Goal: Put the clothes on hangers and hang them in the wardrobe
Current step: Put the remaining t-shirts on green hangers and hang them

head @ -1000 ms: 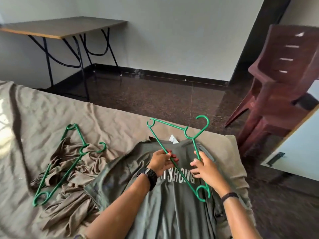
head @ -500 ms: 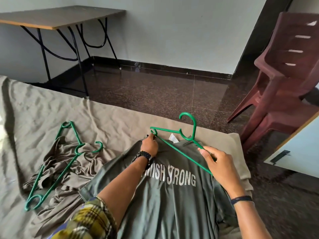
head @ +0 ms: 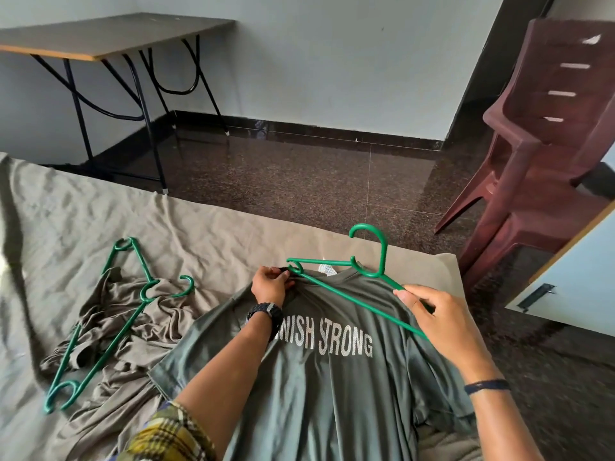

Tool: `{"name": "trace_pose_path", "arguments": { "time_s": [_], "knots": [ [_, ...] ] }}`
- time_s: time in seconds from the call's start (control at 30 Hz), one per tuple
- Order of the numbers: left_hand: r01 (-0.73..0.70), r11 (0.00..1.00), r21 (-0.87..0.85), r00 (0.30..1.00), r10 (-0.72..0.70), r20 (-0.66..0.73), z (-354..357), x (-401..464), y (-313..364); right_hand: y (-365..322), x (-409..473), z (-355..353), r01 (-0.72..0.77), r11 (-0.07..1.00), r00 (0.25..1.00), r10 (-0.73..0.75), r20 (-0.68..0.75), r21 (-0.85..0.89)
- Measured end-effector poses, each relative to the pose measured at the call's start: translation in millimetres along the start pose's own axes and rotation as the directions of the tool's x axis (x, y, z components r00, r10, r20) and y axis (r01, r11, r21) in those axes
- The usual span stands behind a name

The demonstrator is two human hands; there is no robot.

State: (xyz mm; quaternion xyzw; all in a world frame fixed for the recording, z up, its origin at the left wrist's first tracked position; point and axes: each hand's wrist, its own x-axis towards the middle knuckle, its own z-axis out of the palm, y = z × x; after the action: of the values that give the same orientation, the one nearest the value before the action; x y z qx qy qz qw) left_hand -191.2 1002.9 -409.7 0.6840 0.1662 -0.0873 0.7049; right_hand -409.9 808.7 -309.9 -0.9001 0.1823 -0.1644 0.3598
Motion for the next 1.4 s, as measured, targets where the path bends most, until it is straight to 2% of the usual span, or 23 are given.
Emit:
{"name": "trace_pose_path", "arguments": {
  "time_s": [0.07, 0.17, 0.27, 0.33, 0.4, 0.47, 0.67, 0.8, 0.93, 1.13, 1.3, 1.4],
  "knots": [
    [0.003, 1.000, 0.030, 1.000, -0.004, 0.009, -5, 0, 0, 0, -2, 1, 0.012, 1.000, 1.000, -0.012, 0.000, -0.018],
    [-0.041, 0.986, 0.163, 0.999, 0.039, 0.014, -7, -2, 5, 0, -5, 2, 0.019, 0.999, 1.000, -0.019, 0.000, -0.038],
    [-0.114, 0.950, 0.290, 0.991, 0.087, 0.102, -6, -6, 14, 0, -5, 4, 0.017, 0.998, 1.000, -0.016, 0.016, -0.058],
    [-0.226, 0.884, 0.410, 0.968, 0.158, 0.193, -8, -7, 19, -2, -3, 3, 0.022, 0.997, 0.999, -0.020, 0.027, -0.079],
    [-0.373, 0.765, 0.526, 0.921, 0.237, 0.309, -10, -10, 24, -5, 0, 3, 0.032, 0.992, 0.998, -0.026, 0.049, -0.120],
    [-0.474, 0.672, 0.569, 0.874, 0.279, 0.399, -12, -15, 29, -7, 5, 4, 0.045, 0.988, 0.996, -0.033, 0.079, -0.149],
    [-0.599, 0.595, 0.537, 0.785, 0.303, 0.540, -35, -33, 47, -31, 22, -3, 0.020, 0.986, 0.970, 0.021, 0.243, -0.166],
    [-0.648, 0.591, 0.481, 0.743, 0.352, 0.570, -60, -35, 61, -56, 32, -28, -0.020, 0.999, 0.937, 0.029, 0.349, -0.028],
    [-0.711, 0.509, 0.485, 0.667, 0.273, 0.693, -78, -48, 79, -82, 29, -49, -0.022, 1.000, 0.920, 0.020, 0.391, -0.001],
    [-0.733, 0.537, 0.419, 0.584, 0.179, 0.792, -79, -63, 88, -91, 14, -48, -0.023, 1.000, 0.914, 0.020, 0.405, 0.004],
    [-0.735, 0.535, 0.416, 0.606, 0.243, 0.758, -87, -59, 87, -76, 11, -50, -0.053, 0.994, 0.929, 0.016, 0.370, 0.092],
    [-0.768, 0.409, 0.494, 0.607, 0.214, 0.766, -91, -55, 84, -70, 15, -52, -0.082, 0.985, 0.923, 0.019, 0.384, 0.150]
  ]
}}
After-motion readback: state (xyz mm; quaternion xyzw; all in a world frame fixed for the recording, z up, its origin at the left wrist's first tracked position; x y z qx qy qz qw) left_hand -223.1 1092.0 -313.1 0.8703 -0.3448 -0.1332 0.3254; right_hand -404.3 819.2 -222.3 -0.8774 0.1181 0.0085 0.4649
